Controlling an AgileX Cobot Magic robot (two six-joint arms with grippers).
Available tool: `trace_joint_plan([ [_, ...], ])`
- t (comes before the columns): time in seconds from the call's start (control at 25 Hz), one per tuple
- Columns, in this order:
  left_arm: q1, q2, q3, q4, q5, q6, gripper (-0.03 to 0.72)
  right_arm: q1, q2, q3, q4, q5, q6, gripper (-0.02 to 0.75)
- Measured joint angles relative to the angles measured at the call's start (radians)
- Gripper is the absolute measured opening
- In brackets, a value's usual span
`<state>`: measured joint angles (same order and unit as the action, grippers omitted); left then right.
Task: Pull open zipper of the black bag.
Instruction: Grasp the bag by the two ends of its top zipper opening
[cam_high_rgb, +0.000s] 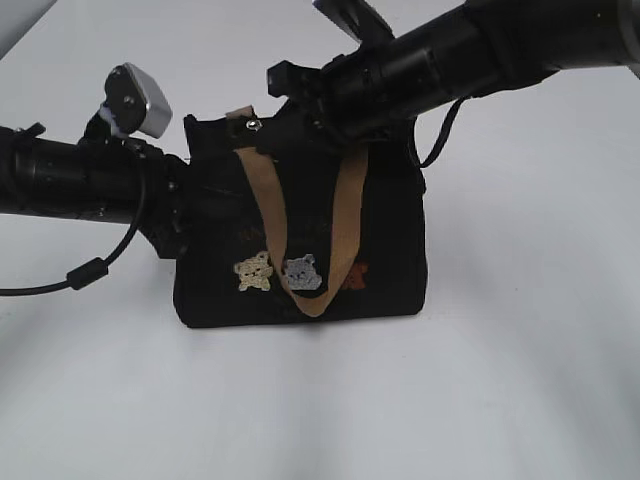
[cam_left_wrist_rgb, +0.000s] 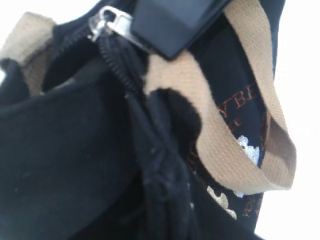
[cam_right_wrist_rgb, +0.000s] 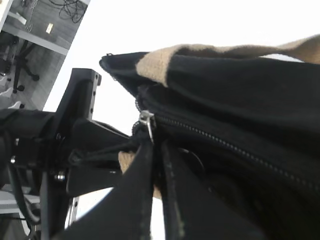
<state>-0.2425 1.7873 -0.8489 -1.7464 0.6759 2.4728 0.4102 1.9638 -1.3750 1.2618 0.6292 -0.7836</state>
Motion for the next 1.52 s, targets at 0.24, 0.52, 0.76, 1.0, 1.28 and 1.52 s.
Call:
trace_joint_plan([
  [0.24,-0.013,0.000,-0.006,-0.001,0.049,0.000,0.067,-0.083,-0.054,-0.001,-0.140,0.170,0.110,0.006],
  [0.52,-0.012,0.003,-0.007,0.002,0.037,0.000,0.067,-0.209,-0.115,-0.005,-0.232,0.233,0.151,-0.001],
  [0.76,-0.012,0.004,-0.007,0.002,0.032,0.000,0.067,-0.276,-0.157,-0.005,-0.396,0.339,0.231,-0.001],
  [1.0,-0.012,0.005,-0.007,0.002,0.032,0.000,0.067,-0.314,-0.215,-0.005,-0.533,0.356,0.312,-0.001],
  [1.28,-0.012,0.005,-0.007,0.002,0.032,0.000,0.067,-0.182,-0.217,-0.005,-0.368,0.348,0.233,0.342],
  [1.52,-0.012,0.005,-0.007,0.002,0.032,0.000,0.067,-0.088,-0.189,-0.005,-0.323,0.267,0.300,0.477],
])
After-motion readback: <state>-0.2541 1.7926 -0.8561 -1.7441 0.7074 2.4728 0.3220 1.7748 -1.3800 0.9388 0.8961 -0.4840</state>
